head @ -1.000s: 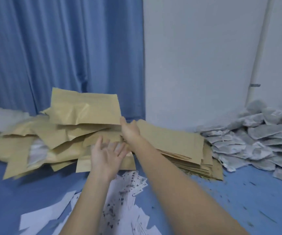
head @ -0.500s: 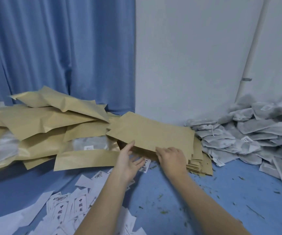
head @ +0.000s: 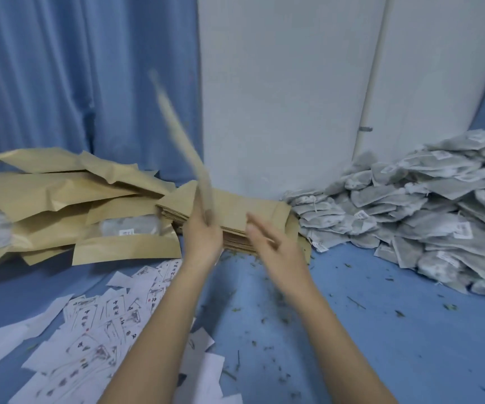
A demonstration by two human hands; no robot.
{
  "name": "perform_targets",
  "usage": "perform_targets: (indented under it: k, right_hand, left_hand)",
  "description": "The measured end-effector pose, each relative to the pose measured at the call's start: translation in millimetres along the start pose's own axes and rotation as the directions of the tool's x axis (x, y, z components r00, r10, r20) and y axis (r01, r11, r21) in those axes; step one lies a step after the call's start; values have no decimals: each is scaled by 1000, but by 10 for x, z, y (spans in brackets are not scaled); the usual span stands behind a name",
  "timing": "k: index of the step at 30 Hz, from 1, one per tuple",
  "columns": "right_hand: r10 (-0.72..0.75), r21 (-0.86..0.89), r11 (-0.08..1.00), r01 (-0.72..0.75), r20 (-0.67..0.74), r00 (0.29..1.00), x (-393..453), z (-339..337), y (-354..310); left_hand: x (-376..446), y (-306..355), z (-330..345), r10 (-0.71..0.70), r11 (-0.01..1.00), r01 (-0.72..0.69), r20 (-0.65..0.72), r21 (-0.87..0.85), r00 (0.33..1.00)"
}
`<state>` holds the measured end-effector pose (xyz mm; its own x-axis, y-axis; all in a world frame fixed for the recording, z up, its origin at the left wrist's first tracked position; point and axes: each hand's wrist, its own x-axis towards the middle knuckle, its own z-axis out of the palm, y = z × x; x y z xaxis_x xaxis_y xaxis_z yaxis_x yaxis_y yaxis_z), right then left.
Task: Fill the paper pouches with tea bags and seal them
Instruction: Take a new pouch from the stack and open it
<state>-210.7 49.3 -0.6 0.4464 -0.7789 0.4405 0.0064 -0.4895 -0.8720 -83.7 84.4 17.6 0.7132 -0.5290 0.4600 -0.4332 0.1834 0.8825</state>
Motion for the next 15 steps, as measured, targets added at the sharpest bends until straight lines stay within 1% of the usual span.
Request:
perform_targets:
  k: [1, 2, 3, 4, 5, 6, 7, 9, 12, 13, 14, 15]
  right_hand:
    - [98, 198, 976, -87, -47, 994, -18, -93, -127]
    - [190, 400, 904, -154, -53, 980, -28, -204, -241]
    - [240, 571, 801, -182, -27, 970, -48, -326, -326]
    - [251, 679, 711, -186, 2, 968, -82, -458, -394]
    - [242, 729, 662, -176, 14, 970, -116, -590, -441]
    - [232, 743, 649, -161, 8, 973, -151, -707, -482]
    - [233, 739, 659, -142, -22, 972, -188, -796, -501]
    - [291, 683, 716, -145, -102, 951, -249, -902, -490]
    - [387, 583, 786, -207, -202, 900, -313, -953, -362]
    - [405, 570, 792, -219, -222, 887, -323, -968, -300]
    - [424, 580, 783, -226, -232, 875, -337, -980, -244]
    - [443, 601, 766, -228, -238, 864, -345, -988, -193]
  left_hand:
    - [-58, 11, -45, 177, 977, -185, 77, 109, 981]
    - [-110, 17, -81, 294, 927, -323, 161, 194, 942]
    - [-162, 26, -116, 361, 859, -417, 226, 296, 905]
    - [-208, 31, -141, 394, 774, -478, 275, 416, 877]
    - [-255, 23, -163, 402, 681, -510, 314, 525, 860]
    - [-305, 9, -179, 400, 597, -526, 343, 606, 850]
    - [-356, -10, -188, 396, 535, -531, 360, 657, 845]
    - [-462, -48, -185, 409, 500, -536, 360, 681, 839]
    - [-596, -120, -156, 439, 475, -559, 367, 680, 820]
    - [-619, -157, -141, 426, 447, -557, 380, 700, 821]
    - [-638, -193, -129, 380, 412, -551, 413, 726, 828]
    - [-659, -226, -115, 304, 376, -544, 455, 750, 837]
